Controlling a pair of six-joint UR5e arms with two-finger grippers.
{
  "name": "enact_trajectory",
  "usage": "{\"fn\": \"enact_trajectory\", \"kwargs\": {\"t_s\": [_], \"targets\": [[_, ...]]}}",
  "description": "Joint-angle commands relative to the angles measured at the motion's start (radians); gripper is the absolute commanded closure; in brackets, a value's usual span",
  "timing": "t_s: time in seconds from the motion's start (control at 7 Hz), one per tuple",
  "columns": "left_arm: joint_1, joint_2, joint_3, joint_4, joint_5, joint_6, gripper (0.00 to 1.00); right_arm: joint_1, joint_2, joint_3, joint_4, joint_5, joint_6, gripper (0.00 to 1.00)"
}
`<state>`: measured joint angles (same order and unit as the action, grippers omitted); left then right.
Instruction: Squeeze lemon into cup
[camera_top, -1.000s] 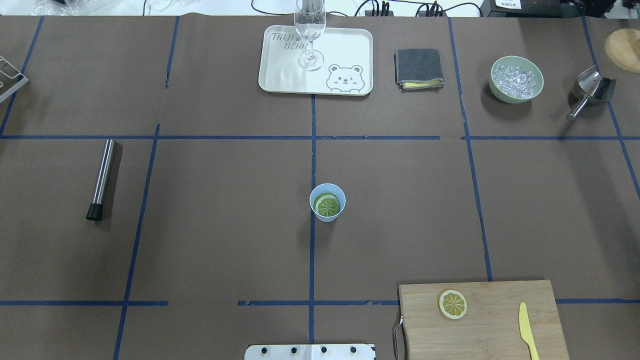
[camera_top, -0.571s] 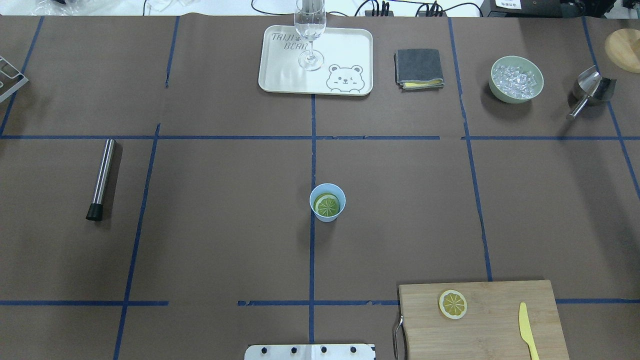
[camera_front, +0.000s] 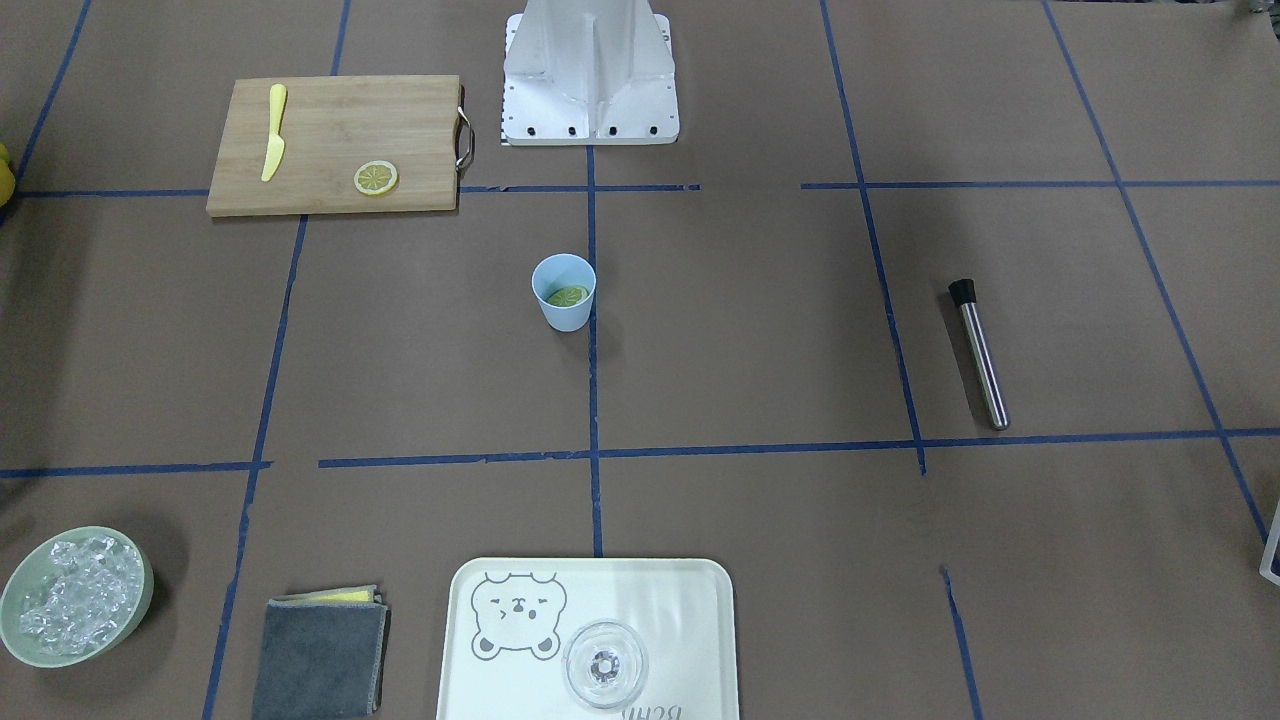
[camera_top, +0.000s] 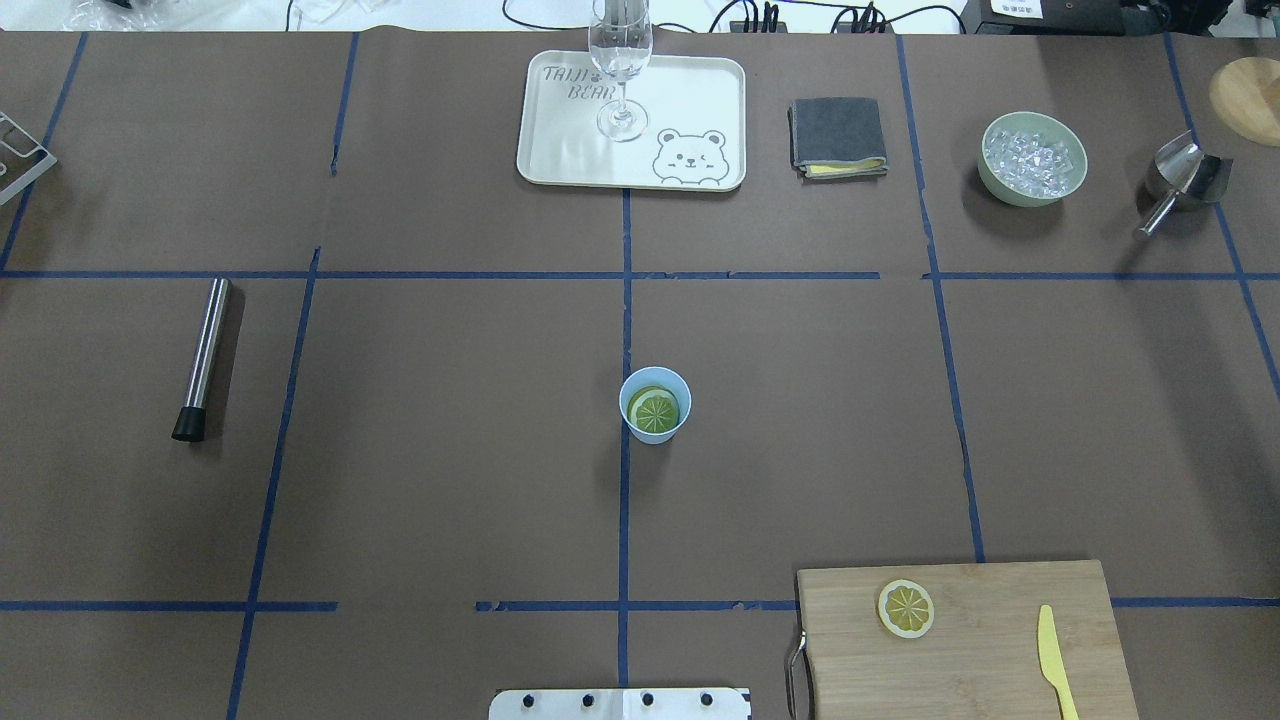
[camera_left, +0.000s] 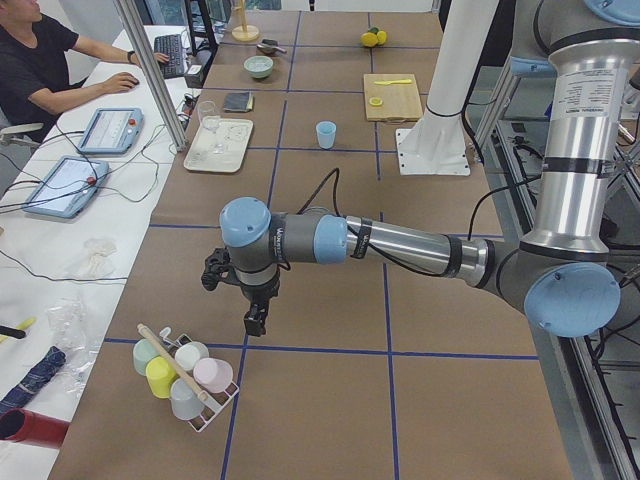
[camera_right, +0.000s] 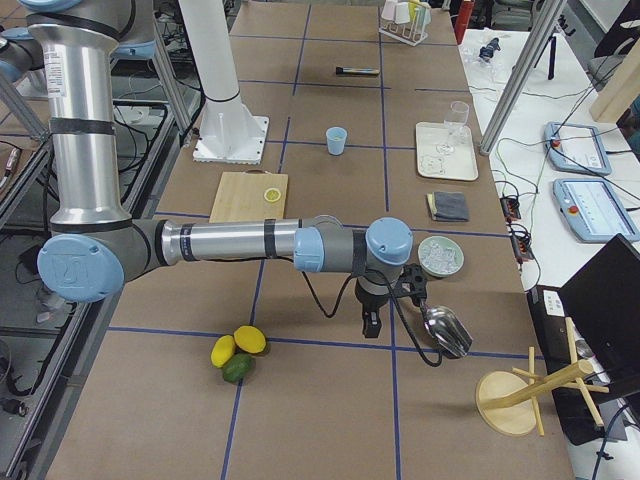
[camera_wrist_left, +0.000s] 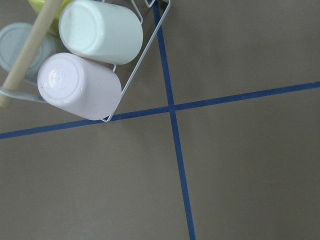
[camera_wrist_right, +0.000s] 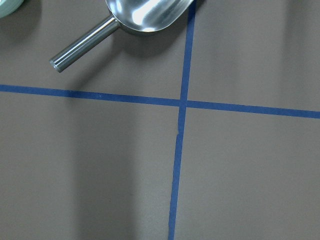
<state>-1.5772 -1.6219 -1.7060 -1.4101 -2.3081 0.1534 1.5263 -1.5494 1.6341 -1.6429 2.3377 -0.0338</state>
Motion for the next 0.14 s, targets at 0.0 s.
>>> {"fn": "enact_trajectory", "kwargs": {"t_s": [0.0], "targets": [[0.002, -0.001, -0.004, 0.003, 0.001, 0.000, 0.00, 0.000, 0.000, 0.001, 0.000, 0.000, 0.000, 0.00]]}}
